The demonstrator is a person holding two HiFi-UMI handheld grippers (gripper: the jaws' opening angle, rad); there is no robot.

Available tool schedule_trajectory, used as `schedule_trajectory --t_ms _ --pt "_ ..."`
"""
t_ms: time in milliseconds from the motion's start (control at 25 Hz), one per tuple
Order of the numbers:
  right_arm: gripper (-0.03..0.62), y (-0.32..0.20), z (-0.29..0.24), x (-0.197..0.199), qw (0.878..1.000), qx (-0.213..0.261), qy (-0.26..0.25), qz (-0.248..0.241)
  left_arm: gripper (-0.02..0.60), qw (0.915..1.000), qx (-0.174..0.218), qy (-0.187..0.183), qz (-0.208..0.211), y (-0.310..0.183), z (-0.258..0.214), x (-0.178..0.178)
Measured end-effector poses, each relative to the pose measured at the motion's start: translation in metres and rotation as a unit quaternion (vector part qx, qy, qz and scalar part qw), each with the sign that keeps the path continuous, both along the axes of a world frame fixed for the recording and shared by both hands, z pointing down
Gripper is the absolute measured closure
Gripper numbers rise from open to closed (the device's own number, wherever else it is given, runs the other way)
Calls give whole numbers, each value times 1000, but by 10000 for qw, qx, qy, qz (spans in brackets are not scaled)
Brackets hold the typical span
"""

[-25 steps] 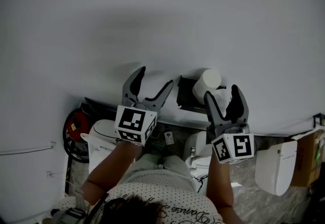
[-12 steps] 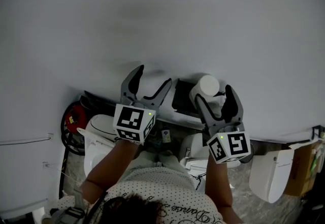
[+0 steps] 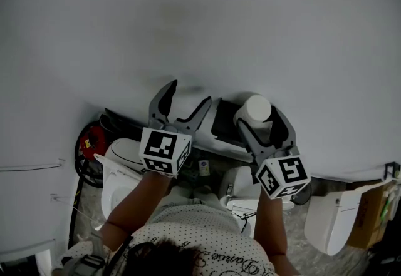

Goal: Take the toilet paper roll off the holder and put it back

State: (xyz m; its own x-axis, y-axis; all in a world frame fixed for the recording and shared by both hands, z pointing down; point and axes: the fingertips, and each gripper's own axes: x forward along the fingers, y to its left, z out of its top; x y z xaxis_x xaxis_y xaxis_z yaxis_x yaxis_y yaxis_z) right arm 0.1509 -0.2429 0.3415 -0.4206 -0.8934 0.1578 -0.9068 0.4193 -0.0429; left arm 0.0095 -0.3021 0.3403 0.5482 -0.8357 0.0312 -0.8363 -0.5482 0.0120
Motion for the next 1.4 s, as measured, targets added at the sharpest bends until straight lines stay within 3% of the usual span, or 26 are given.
schedule_trajectory --t_ms 1040,1400 --pt "233 -13 30 -9 9910 -1109 668 -340 229 10000 -34 10 73 -8 1 4" --pt "217 -13 31 -9 9900 -1147 738 -368 229 9999 -48 -14 89 -7 2 3"
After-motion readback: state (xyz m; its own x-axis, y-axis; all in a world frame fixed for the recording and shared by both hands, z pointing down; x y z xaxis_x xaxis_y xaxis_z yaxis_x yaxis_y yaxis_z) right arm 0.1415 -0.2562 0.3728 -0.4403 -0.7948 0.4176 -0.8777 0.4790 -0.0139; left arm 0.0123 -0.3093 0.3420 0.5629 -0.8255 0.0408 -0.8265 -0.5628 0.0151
